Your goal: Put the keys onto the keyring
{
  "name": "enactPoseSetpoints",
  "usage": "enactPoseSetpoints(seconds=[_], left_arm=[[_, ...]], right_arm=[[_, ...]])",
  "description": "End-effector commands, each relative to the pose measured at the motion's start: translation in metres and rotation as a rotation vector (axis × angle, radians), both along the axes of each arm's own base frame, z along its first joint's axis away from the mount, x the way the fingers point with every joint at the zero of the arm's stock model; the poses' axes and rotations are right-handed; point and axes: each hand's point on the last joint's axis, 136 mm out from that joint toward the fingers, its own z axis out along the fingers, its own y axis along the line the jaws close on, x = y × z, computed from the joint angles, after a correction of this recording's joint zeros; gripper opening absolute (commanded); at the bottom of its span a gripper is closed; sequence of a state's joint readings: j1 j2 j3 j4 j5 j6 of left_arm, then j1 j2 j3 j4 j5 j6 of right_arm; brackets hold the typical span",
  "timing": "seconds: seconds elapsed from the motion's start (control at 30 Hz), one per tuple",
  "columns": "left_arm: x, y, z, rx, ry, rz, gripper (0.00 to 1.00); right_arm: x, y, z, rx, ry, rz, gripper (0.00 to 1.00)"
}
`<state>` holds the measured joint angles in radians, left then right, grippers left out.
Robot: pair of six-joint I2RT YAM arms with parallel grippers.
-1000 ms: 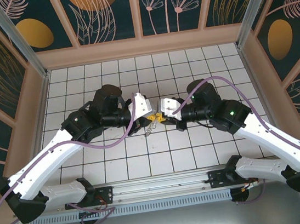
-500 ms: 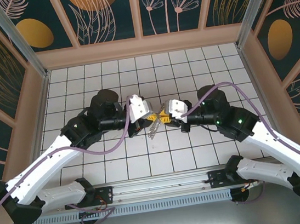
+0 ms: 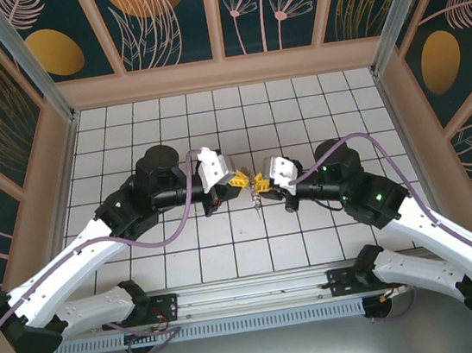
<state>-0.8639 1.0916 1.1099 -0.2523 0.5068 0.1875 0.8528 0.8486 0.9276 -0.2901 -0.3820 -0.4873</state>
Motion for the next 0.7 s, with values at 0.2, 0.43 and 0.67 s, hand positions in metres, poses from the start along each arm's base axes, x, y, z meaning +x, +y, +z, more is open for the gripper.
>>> enactPoseSetpoints(seconds=[0.2,0.43,0.67], left_arm=[[-0.011,-0.003,0.025,-0.146,0.002,-0.049,0.00],[-0.013,-0.001,0.025,-0.133,-0.001,-0.056,0.00],[-0.010,0.000,0.014,-0.084,0.009,-0.041,0.00]], right_arm=[[0.004,0.002,0.013,0.076,-0.032,-0.023,0.10],[0.013,-0.012,0.025,0.110,-0.083,-0.121,0.01],[0.013,-0.024,0.050,0.160,-0.170,-0.170,0.00]])
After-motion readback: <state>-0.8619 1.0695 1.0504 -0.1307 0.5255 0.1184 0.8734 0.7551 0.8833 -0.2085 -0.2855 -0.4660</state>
